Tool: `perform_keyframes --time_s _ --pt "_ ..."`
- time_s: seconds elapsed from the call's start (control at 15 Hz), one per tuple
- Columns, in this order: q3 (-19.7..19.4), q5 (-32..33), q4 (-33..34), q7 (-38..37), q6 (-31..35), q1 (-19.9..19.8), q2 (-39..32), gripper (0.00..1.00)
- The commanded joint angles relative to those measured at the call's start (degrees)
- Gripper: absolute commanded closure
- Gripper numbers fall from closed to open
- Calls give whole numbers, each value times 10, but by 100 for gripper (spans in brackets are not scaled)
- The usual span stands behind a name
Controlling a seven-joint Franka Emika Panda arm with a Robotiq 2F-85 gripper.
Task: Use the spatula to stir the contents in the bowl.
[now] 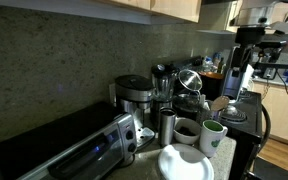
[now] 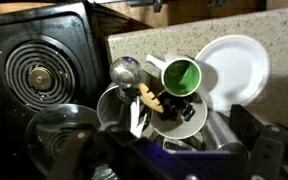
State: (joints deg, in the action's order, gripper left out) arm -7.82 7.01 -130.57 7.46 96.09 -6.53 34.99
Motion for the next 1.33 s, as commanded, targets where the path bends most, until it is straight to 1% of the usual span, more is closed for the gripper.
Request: perform_keyframes --time_s 0.0,0.13,0.47,1.27 --pt "-2 -1 1 13 -24 9 15 0" --pt "-2 -1 0 14 -31 12 30 0" --pt "-3 -2 -1 14 -29 11 17 0" --pt "-3 -2 -1 14 -29 11 17 0"
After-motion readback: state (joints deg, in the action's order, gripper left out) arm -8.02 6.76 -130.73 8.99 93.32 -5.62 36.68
